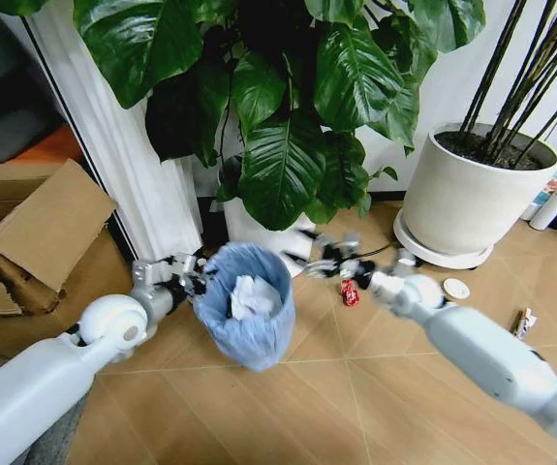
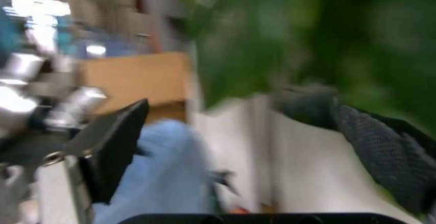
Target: Pick up the trash bin and place the garbage on the floor into it.
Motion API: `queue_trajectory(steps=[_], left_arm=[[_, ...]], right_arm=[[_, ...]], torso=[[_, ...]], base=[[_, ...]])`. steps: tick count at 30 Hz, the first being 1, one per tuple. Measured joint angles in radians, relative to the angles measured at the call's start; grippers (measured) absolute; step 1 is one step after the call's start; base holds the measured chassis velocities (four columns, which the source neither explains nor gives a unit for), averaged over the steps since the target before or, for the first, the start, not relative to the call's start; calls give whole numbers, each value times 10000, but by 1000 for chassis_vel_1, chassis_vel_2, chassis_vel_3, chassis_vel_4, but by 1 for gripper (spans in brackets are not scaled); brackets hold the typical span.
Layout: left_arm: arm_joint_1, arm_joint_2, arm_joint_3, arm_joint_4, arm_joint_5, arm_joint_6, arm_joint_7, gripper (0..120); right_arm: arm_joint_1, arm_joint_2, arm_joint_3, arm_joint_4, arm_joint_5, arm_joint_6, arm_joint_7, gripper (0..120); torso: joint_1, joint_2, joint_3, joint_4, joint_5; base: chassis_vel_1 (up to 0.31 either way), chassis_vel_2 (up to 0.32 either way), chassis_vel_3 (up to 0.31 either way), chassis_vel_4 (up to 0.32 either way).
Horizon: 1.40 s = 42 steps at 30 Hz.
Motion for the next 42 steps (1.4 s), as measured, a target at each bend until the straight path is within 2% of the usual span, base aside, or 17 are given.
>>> queue_trajectory(steps=[1, 2, 6, 7, 9, 13, 22, 29, 36, 39, 40, 42], left_arm=[[197, 32, -205, -67, 13, 0, -29, 0], [197, 32, -205, -67, 13, 0, -29, 0], [856, 198, -668, -249, 144, -35, -23, 0], [856, 198, -668, -249, 144, -35, -23, 0], [1115, 238, -835, -316, 220, -64, -6, 0], [1325, 243, -960, -365, 302, -113, -1, 0], [1365, 241, -836, -328, 353, -149, 60, 0], [1520, 317, -861, -445, 356, -160, 52, 0], [1609, 334, -895, -501, 384, -176, 56, 0], [2108, 304, -1354, -618, 528, -217, 103, 0], [2108, 304, -1354, -618, 528, -217, 103, 0], [2455, 237, -1671, -752, 621, -227, 116, 0]], right_arm=[[-378, -76, 444, 6, -102, 26, 415, 99], [-378, -76, 444, 6, -102, 26, 415, 99], [-2279, -67, 2361, 82, -837, 64, 1996, 100], [-2279, -67, 2361, 82, -837, 64, 1996, 100], [-2974, 61, 3151, 126, -1191, 56, 2554, 100], [-3954, 303, 4312, 224, -1760, 188, 3224, 100], [-6274, 811, 6412, 526, -2833, 463, 3523, 100], [-7127, 1201, 7017, 778, -3203, 620, 3424, 100], [-8006, 2048, 8131, 1024, -3649, 696, 3430, 100], [-8731, 3195, 9288, 1437, -3731, 641, 3353, 100], [-8731, 3195, 9288, 1437, -3731, 641, 3353, 100], [-9024, 3828, 9691, 1722, -3819, 560, 3307, 100]], torso=[[0, 0, -1, 0, -2], [0, 0, -1, 0, -2], [-1, 0, -1, -4, 5], [-1, 0, -1, -4, 5], [-1, 0, -1, -7, -3], [-1, 1, -1, 3, 2], [-1, 1, -1, -7, 3], [-1, 1, -1, 2, -1], [-2, 1, -1, -2, -2], [-1, 0, 0, -6, -2], [-1, 0, 0, -6, -2], [-1, 1, -1, -1, -4]], base=[[0, 0, 0, 0], [0, 0, 0, 0], [0, 0, 0, 0], [0, 0, 0, 0], [0, 0, 0, 0], [0, 0, 0, 0], [0, 0, 0, 0], [0, 0, 0, 0], [0, 0, 0, 0], [0, 0, 0, 0], [0, 0, 0, 0], [0, 0, 0, 0]])
